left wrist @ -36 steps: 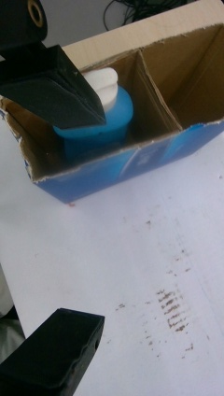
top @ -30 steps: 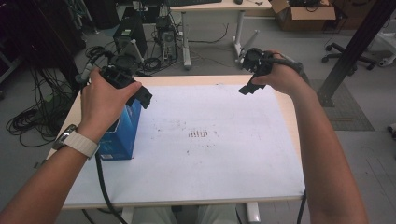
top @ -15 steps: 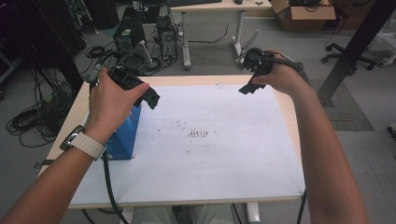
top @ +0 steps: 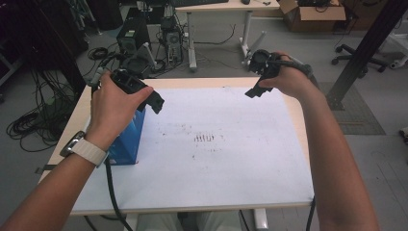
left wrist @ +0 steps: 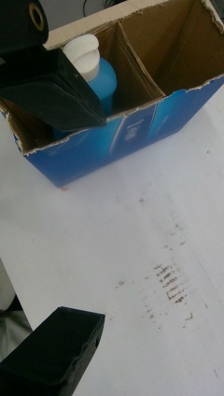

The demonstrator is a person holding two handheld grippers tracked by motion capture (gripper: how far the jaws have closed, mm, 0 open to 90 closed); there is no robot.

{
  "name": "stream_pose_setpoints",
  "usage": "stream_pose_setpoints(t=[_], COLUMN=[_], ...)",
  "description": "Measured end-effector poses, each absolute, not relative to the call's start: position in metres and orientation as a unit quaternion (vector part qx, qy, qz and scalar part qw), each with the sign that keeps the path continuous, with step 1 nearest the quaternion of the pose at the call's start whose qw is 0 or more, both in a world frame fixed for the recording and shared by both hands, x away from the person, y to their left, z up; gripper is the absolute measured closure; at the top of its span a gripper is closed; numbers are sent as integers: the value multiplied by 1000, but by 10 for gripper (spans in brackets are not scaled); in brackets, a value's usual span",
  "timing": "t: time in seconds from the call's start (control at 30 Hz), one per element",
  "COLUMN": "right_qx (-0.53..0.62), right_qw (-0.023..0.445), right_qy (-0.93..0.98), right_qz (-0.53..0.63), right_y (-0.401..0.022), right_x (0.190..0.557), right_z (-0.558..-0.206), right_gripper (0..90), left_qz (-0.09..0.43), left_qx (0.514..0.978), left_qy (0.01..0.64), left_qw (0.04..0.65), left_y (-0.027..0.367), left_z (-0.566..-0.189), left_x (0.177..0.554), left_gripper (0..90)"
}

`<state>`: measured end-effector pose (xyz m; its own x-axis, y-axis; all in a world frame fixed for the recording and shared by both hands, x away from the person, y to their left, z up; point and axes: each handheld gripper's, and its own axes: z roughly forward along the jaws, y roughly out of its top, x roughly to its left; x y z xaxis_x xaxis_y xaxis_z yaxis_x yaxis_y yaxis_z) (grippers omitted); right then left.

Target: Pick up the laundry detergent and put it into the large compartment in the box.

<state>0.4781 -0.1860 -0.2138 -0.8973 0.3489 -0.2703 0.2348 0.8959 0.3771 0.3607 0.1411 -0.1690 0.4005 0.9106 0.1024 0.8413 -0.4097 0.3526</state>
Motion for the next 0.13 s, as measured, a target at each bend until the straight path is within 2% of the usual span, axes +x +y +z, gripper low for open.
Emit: stream_pose_setpoints(t=[0.13], right_qx=[152], right_qw=[168], right_qy=[959], right_qz=[170], right_y=[-186], right_x=[478], right_z=[-214], right_gripper=[100], left_qz=[141], left_qx=[828], left_qy=[528], left_qw=[124], left_y=[140], left_z=[-169], left_x=[360], left_gripper=[68])
